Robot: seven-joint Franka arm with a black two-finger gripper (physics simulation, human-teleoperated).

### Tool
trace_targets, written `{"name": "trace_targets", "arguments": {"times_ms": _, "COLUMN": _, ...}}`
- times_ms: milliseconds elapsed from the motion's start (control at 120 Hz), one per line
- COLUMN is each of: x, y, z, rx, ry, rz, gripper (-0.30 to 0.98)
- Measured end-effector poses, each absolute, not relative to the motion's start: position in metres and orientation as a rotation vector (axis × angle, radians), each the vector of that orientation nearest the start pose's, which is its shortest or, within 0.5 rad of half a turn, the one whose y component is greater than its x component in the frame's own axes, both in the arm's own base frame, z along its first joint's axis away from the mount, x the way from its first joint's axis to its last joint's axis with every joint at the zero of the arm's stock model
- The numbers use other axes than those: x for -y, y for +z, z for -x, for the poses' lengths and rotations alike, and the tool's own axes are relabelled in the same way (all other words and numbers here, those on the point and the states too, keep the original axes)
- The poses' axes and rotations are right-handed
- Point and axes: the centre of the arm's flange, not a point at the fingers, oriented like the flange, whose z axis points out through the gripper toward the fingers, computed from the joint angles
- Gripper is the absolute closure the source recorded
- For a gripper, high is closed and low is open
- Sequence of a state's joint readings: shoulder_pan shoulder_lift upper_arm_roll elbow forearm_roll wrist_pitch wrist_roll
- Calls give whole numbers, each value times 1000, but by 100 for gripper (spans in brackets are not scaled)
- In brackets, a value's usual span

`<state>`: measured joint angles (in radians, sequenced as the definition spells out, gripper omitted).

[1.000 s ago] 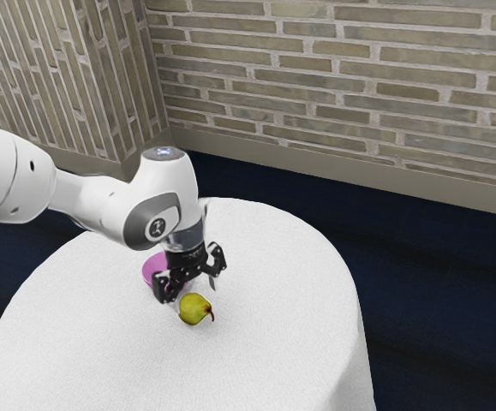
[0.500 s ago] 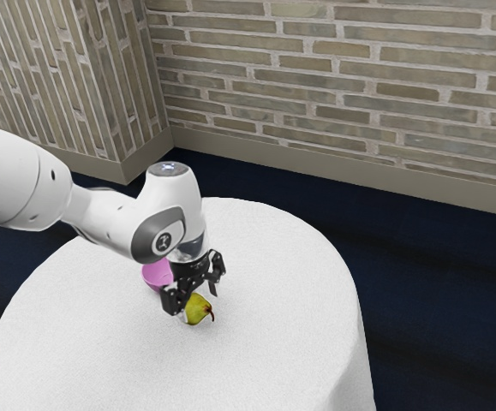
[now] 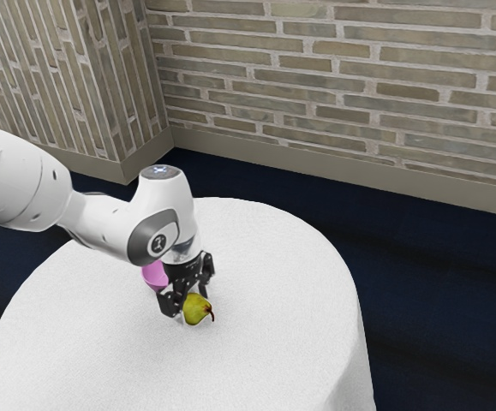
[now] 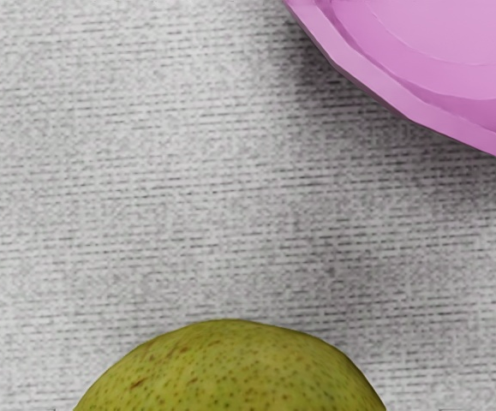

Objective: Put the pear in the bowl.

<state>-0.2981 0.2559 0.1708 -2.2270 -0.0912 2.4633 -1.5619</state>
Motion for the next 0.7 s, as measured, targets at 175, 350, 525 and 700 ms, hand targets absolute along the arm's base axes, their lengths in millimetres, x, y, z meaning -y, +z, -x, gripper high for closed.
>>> {"name": "trace_targets", "arguments": {"times_ms": 175, "x": 64, "y": 256, "z": -538, "rx": 2165, "ry": 35, "rz": 2268, "gripper": 16}}
{"name": "trace_targets", "arguments": {"times_ms": 350, "x": 64, "y": 255, "z": -538, "rx": 2178, "ry": 33, "rz": 2254, "gripper": 18}}
{"name": "trace_targets", "arguments": {"times_ms": 525, "x": 64, "y": 255, "z": -538, "rx": 2189, "ry": 31, "rz": 2246, "gripper": 20}}
{"name": "trace_targets", "arguments": {"times_ms": 700, "x": 65, "y": 263, "z": -538, "rx": 2200, "ry": 26, "rz": 2248, "gripper": 24}}
